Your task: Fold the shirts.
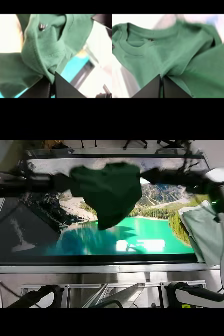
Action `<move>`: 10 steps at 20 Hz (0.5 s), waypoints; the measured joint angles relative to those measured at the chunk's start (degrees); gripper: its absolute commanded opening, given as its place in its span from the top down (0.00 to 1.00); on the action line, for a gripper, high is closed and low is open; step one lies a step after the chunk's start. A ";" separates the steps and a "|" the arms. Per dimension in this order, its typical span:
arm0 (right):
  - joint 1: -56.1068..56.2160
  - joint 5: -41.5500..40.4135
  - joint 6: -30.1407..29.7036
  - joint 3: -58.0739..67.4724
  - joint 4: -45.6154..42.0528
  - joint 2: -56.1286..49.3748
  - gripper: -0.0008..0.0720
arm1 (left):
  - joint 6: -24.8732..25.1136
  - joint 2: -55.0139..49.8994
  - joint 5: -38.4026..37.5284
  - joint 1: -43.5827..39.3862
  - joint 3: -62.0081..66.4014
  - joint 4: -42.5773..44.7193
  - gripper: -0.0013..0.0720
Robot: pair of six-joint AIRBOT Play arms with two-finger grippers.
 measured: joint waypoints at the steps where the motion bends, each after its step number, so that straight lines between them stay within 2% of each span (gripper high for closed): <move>1: -0.07 -0.17 0.13 4.44 -0.37 2.25 0.97 | -0.24 2.89 0.02 0.15 4.02 -0.02 0.97; 6: -0.20 -3.74 0.70 18.93 -7.43 12.00 0.97 | -2.14 14.43 0.85 0.44 18.84 3.63 0.97; 10: -0.26 -5.99 0.90 22.51 -13.33 15.50 0.97 | -5.07 20.90 0.72 0.46 22.12 11.10 0.96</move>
